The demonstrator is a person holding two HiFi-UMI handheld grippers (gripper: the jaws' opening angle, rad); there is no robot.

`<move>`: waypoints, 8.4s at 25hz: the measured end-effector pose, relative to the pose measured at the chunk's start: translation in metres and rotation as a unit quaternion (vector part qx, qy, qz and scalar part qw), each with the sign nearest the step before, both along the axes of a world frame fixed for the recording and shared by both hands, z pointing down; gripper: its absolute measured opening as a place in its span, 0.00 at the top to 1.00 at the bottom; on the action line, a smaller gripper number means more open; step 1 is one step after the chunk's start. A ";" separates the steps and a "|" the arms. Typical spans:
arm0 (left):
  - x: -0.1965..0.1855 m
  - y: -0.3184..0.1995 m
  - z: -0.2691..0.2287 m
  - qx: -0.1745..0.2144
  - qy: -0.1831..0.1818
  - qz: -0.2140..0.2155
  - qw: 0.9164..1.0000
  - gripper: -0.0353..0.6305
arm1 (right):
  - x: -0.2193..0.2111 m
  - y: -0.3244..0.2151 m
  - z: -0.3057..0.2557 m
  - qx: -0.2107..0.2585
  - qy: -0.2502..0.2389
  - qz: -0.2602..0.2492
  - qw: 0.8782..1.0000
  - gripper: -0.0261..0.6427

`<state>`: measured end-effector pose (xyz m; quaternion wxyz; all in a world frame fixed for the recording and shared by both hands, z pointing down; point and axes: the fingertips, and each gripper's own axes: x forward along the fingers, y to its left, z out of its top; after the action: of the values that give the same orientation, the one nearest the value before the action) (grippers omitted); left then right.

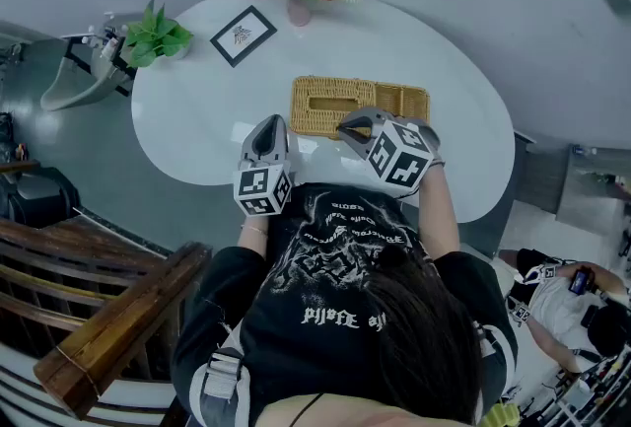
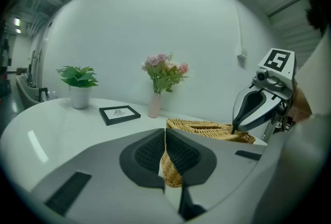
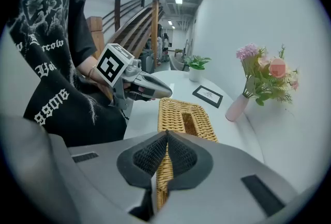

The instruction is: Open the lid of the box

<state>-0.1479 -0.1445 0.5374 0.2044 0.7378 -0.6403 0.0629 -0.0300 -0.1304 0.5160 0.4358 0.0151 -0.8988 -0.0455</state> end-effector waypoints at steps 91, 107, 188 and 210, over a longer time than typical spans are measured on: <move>-0.012 -0.026 0.002 -0.019 0.009 -0.018 1.000 0.91 | -0.018 -0.210 -0.052 0.187 0.010 0.046 0.981 0.91; -0.011 -0.040 0.005 -0.031 0.004 -0.018 0.999 0.91 | -0.018 -0.236 -0.025 0.137 -0.009 0.053 0.989 0.91; -0.020 -0.041 0.019 -0.054 0.008 -0.052 0.997 0.91 | 0.002 -0.288 0.091 -0.192 -0.113 0.247 0.943 0.66; 0.010 -0.020 -0.027 0.034 0.026 0.020 0.999 0.91 | 0.059 -0.182 -0.058 0.011 -0.304 0.392 0.868 0.65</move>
<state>-0.1375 -0.1642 0.5109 0.1944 0.7584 -0.6216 0.0261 0.0295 -0.3119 0.4577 0.1228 0.3836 -0.9066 0.1263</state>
